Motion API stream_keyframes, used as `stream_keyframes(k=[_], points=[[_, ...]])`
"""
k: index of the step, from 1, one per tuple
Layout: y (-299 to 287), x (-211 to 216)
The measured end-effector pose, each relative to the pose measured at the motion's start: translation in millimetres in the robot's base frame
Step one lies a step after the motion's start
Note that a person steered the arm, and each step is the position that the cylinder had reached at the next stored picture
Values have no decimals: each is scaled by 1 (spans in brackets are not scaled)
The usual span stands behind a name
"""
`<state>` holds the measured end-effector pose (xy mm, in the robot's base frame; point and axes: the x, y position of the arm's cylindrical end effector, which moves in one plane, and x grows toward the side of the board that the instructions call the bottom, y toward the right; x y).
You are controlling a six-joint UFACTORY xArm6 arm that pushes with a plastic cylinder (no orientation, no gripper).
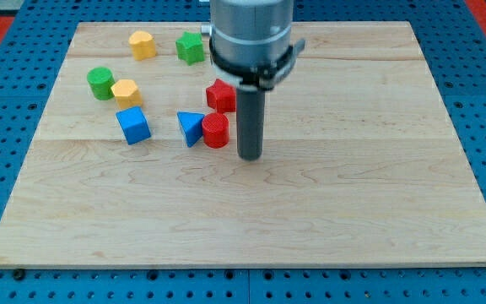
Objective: Push the green circle towards the top center
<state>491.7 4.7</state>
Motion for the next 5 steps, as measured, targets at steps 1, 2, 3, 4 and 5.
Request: stream_keyframes(k=[1, 2, 3, 4, 5], points=[[15, 32], [-107, 31], [-205, -1], [-213, -48], [-238, -73]])
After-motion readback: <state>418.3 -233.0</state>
